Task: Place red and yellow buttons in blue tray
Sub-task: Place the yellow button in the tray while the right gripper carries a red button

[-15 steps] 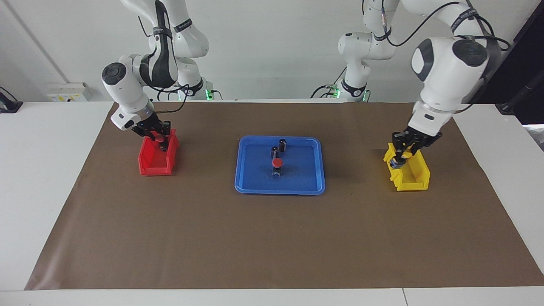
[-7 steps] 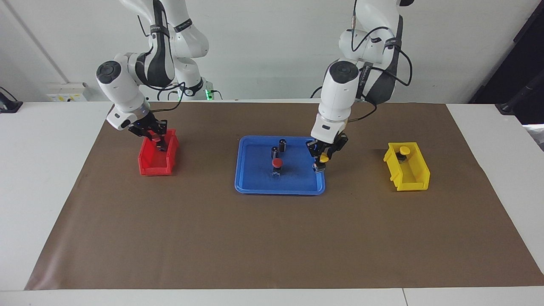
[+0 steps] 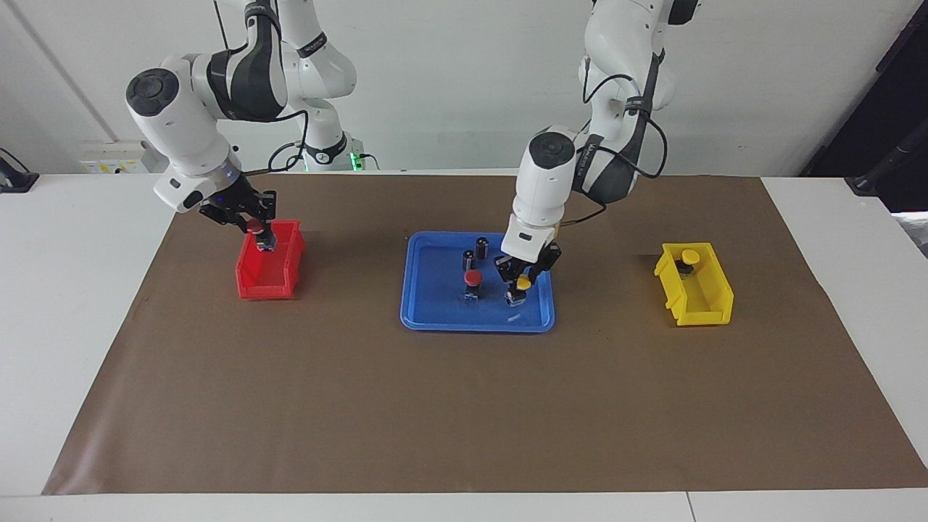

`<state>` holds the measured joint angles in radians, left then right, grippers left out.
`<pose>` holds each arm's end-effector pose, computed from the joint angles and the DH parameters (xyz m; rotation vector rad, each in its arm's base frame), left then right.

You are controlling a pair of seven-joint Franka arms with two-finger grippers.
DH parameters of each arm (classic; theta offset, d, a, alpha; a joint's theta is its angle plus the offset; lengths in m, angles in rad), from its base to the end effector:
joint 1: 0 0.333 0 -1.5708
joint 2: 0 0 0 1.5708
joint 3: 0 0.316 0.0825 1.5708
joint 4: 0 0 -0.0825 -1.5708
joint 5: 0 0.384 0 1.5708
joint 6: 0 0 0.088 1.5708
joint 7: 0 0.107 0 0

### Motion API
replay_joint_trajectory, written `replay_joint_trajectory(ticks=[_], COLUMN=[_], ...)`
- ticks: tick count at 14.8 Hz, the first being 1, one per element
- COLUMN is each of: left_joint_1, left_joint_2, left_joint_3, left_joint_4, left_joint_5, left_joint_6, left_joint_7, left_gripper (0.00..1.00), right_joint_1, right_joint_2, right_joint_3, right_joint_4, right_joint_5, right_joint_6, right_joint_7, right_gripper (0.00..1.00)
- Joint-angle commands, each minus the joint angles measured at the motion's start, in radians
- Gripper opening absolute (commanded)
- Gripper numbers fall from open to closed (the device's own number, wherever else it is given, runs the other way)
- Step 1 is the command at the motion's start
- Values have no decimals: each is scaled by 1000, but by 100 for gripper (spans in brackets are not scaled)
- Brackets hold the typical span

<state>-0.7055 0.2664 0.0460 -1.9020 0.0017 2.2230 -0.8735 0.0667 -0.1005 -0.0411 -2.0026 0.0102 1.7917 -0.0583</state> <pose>0.4894 -0.3812 0.3664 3.0950 0.3278 0.0760 0.5158 0.0135 0.4927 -3.1185 -0.1272 0.1722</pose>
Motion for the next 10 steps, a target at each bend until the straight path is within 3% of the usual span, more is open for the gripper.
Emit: replay_joint_trajectory(ticks=[1,2,4,6,10], left_joint_1=[-23,-23,-28,-28,-17], left_joint_2=[17,17,16,17,-25], left_joint_3=[21,21,21,21,25], left_joint_4=[4,4,1,3,44], left_joint_5=[-6,-5,-6,-5,-5], left_joint_6=[10,9,7,1,-115], left_joint_7=[-13,-13,-13,-13,2], left_gripper=[1,6,43,71,96], right_joint_1=[123,154,192,257,350], right_joint_2=[88,91,116,146,225], right_joint_3=[4,4,4,4,4], right_joint_4=[116,116,129,148,173], right_joint_5=[37,66,105,128,134], right_joint_6=[4,39,80,135,247], right_joint_7=[180,228,276,348,495], right_gripper=[28,28,28,28,28])
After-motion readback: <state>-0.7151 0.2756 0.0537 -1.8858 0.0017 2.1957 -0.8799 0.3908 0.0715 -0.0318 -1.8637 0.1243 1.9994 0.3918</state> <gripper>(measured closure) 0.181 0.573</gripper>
